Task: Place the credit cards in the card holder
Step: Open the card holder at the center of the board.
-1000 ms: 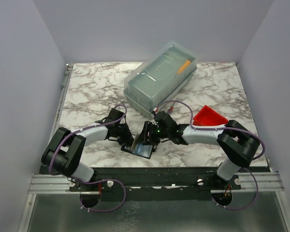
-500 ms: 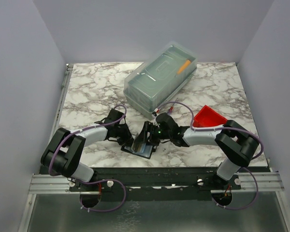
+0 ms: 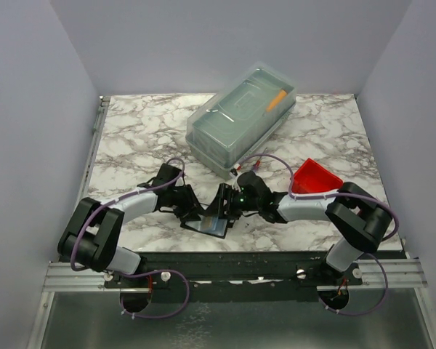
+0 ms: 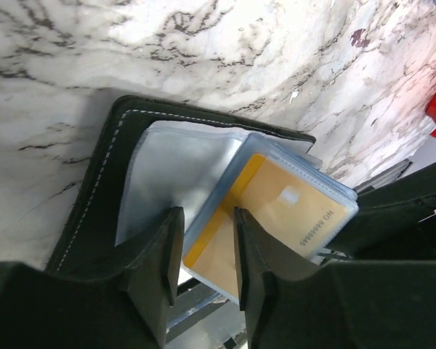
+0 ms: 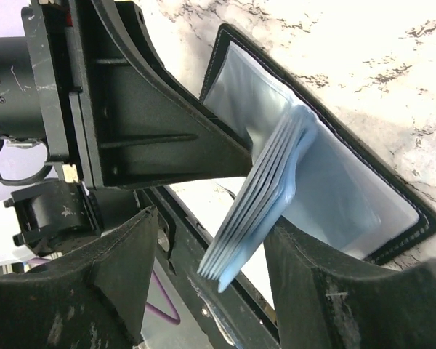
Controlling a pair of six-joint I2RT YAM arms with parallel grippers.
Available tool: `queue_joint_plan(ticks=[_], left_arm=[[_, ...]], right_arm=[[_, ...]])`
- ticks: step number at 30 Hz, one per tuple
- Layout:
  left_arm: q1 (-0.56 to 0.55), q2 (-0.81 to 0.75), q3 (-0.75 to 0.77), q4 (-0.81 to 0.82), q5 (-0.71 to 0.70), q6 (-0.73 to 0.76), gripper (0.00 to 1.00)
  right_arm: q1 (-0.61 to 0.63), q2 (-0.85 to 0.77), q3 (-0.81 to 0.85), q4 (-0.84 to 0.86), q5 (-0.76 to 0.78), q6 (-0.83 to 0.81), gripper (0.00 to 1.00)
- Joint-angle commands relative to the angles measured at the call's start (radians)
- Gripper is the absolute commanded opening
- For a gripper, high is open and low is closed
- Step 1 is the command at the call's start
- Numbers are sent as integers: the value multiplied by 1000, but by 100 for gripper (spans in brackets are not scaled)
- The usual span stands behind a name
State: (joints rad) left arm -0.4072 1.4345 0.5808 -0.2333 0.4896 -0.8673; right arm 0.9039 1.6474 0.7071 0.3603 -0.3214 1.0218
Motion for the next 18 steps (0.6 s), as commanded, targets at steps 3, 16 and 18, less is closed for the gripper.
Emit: queue_joint_plan(ticks=[3, 16, 18], left_arm=[[44, -36, -5, -134, -8, 12, 48], [98, -135, 59, -208, 72, 63, 66], [99, -149, 60, -207, 75, 67, 68]], right_arm=[[6, -46, -22, 64, -20, -8, 62], [6, -38, -27, 106, -33, -7, 52], [6, -35, -30, 117, -38, -6, 49]])
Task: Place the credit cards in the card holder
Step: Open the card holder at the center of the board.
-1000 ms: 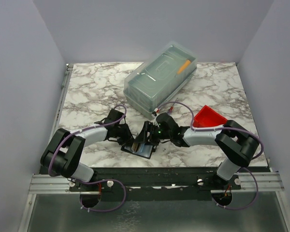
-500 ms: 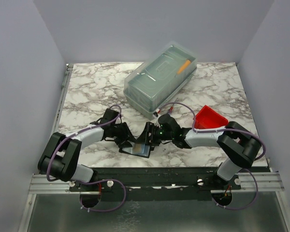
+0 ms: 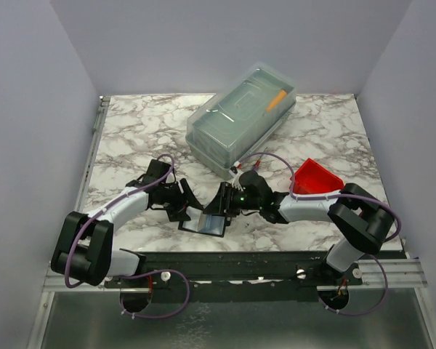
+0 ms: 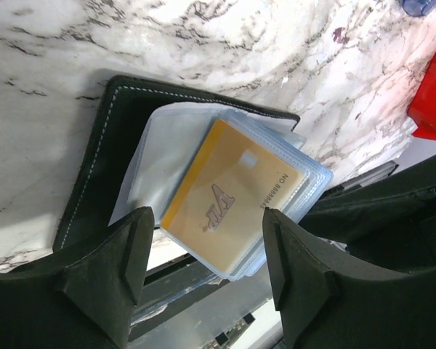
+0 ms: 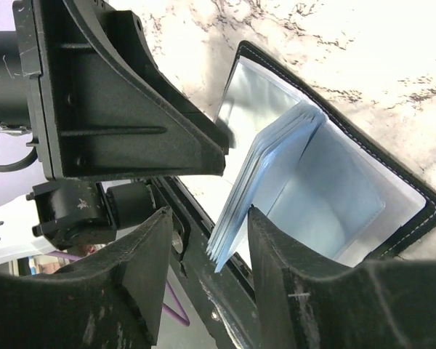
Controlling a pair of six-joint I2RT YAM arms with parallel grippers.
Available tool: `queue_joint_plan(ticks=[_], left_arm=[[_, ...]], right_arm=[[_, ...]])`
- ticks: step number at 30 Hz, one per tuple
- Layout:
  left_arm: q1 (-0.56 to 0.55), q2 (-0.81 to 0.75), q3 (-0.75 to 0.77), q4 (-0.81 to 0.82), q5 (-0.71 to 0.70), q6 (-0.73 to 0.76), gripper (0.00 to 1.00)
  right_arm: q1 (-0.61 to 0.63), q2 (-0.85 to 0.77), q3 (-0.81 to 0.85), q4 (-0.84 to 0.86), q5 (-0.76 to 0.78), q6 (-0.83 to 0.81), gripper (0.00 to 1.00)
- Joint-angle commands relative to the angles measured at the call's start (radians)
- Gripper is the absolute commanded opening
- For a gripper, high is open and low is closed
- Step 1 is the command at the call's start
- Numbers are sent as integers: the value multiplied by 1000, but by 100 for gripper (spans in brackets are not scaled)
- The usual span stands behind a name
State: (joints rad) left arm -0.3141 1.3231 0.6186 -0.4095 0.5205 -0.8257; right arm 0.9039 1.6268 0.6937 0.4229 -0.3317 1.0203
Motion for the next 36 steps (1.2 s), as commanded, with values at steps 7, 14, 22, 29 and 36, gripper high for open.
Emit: queue_joint_plan(ticks=[7, 14, 22, 29, 36], left_arm=[[7, -49, 23, -32, 55, 27, 70], [7, -56, 20, -31, 64, 24, 70], [6, -58, 27, -36, 69, 21, 70], [7, -50, 32, -38, 76, 34, 71], [-14, 13, 49, -32, 87, 53, 65]], right_arm=[[6, 1, -20, 69, -32, -3, 35], [6, 13, -19, 68, -38, -10, 22], [6, 26, -6, 39, -35, -21, 10], [6, 47, 18, 3, -20, -28, 9], [6, -49, -8, -252, 84, 5, 30]])
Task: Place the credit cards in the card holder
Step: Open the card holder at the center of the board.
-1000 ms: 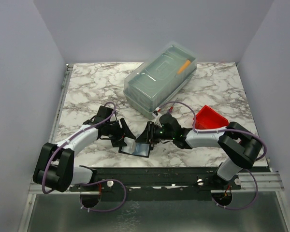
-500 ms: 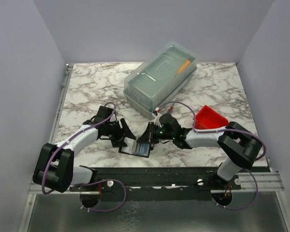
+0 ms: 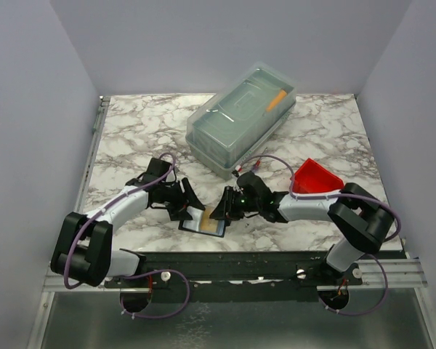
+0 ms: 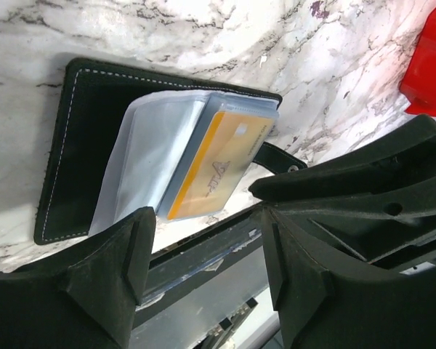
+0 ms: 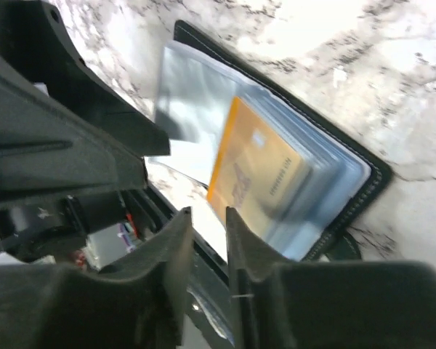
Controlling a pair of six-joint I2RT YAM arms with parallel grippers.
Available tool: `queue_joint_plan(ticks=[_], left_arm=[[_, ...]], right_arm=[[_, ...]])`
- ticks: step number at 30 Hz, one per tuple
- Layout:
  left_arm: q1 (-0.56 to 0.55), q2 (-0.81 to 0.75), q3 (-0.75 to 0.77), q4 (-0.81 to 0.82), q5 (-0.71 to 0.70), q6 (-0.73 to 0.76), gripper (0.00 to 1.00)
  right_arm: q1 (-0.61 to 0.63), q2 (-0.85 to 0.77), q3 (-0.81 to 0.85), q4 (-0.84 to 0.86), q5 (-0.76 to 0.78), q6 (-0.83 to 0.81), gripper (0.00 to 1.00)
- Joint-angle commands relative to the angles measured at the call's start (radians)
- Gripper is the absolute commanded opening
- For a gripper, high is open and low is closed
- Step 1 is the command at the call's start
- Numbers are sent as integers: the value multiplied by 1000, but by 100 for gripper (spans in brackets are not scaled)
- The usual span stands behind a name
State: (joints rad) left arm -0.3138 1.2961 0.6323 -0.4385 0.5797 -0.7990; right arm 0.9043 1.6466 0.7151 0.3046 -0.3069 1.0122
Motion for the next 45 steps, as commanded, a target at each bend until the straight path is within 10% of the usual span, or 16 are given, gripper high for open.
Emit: queue_joint_plan(ticks=[1, 12, 45], left_arm=[[-20, 52, 34, 5, 24, 25, 61], [-50, 188, 4, 102, 25, -2, 31], [-48, 197, -83, 139, -53, -54, 20]], right_arm=[[5, -83, -50, -122, 54, 22, 34], [6, -49, -87, -47, 17, 73, 46], [-7, -7, -133, -17, -20, 142, 56]])
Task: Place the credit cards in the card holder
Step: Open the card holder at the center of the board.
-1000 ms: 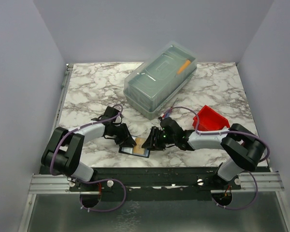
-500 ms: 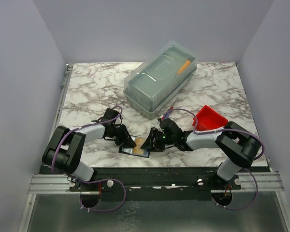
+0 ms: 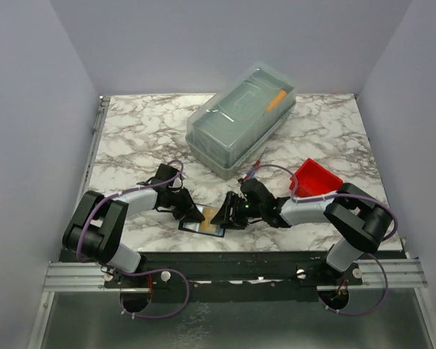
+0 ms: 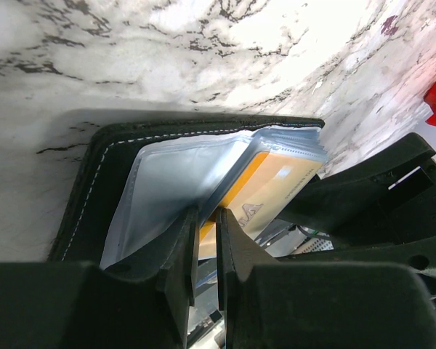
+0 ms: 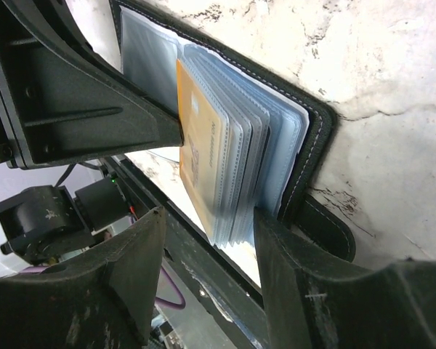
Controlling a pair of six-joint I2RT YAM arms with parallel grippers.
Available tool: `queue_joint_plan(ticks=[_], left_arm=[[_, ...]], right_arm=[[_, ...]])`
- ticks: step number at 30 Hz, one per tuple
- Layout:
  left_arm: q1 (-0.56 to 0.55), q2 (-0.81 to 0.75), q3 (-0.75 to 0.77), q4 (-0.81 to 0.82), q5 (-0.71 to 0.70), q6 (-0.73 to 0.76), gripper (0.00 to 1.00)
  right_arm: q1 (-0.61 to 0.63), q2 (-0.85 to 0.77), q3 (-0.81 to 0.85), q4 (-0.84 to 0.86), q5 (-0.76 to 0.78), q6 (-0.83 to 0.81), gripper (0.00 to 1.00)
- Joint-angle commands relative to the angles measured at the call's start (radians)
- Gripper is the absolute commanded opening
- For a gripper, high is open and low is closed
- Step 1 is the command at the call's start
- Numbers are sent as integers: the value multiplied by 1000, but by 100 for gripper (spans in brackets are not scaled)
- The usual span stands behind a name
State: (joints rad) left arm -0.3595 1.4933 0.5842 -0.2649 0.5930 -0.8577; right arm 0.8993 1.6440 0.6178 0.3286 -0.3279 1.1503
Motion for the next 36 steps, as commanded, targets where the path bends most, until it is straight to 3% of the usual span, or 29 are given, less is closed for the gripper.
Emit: queue_joint_plan(ticks=[1, 18, 29, 36], left_arm=[[-3, -2, -35, -35, -67, 6, 20], [-3, -3, -40, -35, -65, 2, 19], [-2, -25, -43, -35, -62, -5, 18], [-2, -67, -20, -67, -63, -16, 18]], right_arm=[[-2, -9, -44, -31, 2, 8, 56], [-7, 97, 34, 32, -48, -34, 57], [-10, 77, 54, 215, -147, -73, 54], [-10, 51, 78, 156, -133, -107, 54]])
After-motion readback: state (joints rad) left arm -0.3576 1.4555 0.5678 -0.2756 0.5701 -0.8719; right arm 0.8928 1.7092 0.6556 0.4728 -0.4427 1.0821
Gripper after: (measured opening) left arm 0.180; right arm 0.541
